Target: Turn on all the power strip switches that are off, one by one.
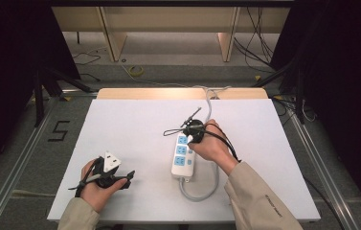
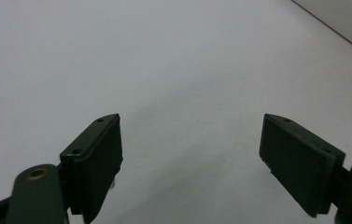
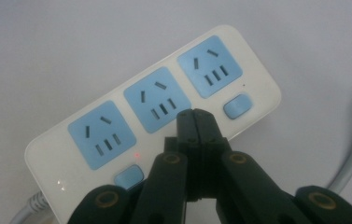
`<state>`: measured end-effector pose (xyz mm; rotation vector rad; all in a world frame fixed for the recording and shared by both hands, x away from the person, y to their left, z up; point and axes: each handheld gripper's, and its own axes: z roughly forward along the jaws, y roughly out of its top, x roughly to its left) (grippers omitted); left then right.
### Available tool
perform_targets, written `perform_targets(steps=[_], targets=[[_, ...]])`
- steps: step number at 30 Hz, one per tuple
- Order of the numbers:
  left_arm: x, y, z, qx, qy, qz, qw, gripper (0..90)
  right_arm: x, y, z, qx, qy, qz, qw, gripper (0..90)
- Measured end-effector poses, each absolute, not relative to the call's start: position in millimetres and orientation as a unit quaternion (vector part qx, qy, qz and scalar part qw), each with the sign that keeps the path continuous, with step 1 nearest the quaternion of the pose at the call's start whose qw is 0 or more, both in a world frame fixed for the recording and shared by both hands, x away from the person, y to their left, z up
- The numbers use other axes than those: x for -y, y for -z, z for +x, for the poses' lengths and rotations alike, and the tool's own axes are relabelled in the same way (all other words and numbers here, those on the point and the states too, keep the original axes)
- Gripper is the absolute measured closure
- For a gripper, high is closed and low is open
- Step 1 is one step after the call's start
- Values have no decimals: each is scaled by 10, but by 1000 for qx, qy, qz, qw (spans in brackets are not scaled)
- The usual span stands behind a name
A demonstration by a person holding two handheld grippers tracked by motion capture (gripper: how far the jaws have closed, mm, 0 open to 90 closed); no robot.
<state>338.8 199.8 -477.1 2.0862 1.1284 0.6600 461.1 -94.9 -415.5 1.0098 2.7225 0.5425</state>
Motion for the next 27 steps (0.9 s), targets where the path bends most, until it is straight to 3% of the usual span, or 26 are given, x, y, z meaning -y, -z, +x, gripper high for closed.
perform_targets(steps=[27], targets=[[-2003,4768,3391,-432,-253,798,335,212,988,4160,4875,-903,-190,372,103,900]])
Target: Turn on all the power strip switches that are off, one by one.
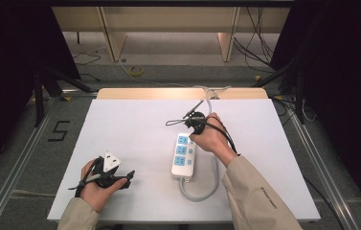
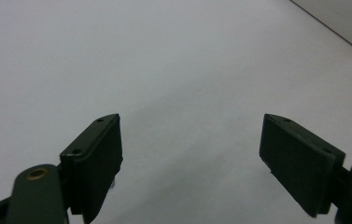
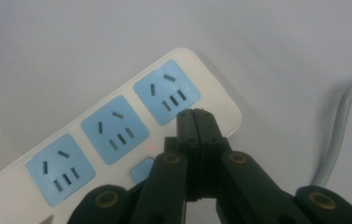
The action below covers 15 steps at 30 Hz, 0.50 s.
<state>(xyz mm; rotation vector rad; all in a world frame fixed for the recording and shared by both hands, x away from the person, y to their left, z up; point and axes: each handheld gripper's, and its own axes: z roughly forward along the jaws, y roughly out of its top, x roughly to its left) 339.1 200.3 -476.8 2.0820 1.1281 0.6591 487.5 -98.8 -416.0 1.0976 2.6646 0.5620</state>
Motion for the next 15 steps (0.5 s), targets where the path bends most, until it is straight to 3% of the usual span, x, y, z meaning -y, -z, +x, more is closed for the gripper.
perform_targets(steps=[15], targets=[[-2007,4767,3392,-432,-251,799,334,212,971,4251,4977,-899,-187,384,102,900]])
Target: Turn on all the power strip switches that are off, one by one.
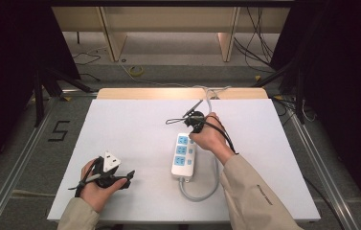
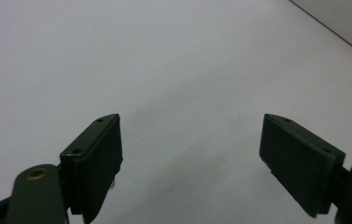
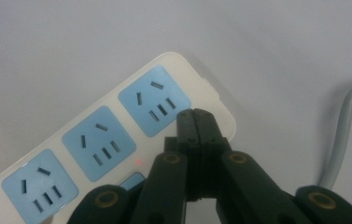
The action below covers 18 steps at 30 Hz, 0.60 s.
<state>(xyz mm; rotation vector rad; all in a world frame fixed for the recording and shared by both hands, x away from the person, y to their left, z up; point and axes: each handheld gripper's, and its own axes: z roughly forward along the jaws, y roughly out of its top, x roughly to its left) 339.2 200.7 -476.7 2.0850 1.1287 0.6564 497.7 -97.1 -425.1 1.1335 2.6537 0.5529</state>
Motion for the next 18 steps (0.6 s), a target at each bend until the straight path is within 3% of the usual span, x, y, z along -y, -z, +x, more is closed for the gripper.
perform_targets(steps=[18], targets=[[-2003,4769,3391,-433,-250,799,335,212,943,4313,5008,-901,-177,383,100,900]])
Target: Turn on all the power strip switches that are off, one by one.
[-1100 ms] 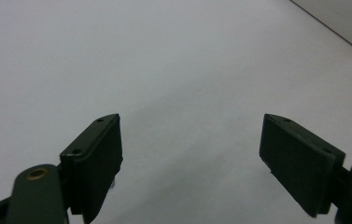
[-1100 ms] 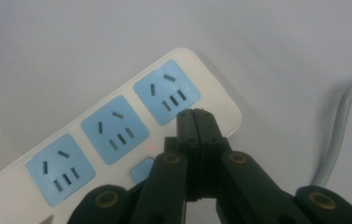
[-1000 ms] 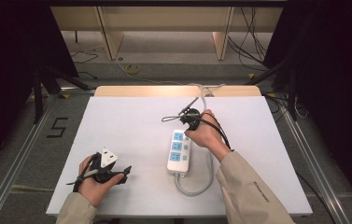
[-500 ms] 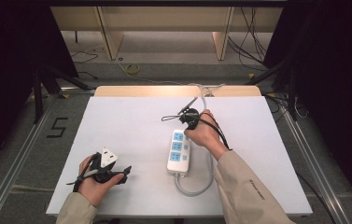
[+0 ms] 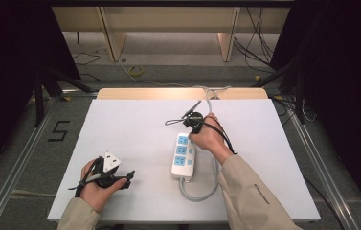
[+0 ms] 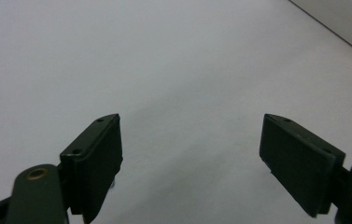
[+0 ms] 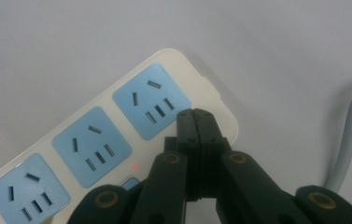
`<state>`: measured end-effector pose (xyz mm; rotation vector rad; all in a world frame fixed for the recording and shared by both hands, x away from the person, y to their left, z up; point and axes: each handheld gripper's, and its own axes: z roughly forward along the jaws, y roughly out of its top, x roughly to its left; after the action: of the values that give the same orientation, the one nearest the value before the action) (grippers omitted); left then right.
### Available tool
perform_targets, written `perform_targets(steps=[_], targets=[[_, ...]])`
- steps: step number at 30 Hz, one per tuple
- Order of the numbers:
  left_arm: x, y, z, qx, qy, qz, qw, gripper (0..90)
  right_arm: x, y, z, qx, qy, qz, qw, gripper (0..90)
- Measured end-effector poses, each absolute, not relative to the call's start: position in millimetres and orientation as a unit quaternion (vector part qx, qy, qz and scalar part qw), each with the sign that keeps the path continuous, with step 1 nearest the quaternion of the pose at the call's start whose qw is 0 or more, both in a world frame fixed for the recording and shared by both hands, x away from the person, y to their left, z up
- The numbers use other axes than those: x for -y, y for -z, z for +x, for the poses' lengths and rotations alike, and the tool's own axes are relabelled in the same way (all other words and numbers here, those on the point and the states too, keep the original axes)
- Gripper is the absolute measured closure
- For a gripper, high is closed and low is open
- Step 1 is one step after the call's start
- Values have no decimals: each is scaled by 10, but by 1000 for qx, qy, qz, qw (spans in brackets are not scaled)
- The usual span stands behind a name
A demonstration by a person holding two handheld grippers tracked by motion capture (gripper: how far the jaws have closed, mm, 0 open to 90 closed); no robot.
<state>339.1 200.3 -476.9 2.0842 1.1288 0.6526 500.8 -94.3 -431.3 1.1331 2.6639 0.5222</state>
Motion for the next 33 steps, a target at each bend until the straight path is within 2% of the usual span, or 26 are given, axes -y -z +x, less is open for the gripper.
perform_targets(steps=[33], targets=[[-1990,4777,3394,-432,-250,799,334,212,936,4344,5023,-903,-169,384,97,900]])
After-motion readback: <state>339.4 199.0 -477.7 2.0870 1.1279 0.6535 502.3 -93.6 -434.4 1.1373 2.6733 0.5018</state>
